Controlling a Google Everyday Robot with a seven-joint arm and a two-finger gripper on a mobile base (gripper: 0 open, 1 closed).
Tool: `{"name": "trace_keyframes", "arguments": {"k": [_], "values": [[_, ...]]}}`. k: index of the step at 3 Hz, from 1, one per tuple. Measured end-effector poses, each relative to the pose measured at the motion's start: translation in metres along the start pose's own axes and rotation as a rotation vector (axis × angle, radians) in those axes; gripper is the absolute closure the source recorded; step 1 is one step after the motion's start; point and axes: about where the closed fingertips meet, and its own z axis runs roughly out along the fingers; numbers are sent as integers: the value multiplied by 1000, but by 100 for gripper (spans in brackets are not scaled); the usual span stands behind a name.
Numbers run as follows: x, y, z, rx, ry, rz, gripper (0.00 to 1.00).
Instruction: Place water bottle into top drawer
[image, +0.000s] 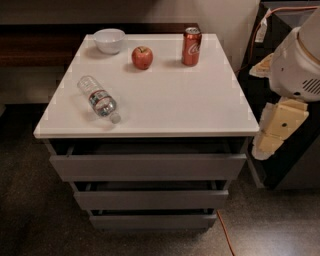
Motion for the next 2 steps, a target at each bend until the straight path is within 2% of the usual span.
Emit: {"name": "trace_keyframes", "arguments": {"k": [2], "values": [[-48,50,44,-68,-119,-88,0]]}}
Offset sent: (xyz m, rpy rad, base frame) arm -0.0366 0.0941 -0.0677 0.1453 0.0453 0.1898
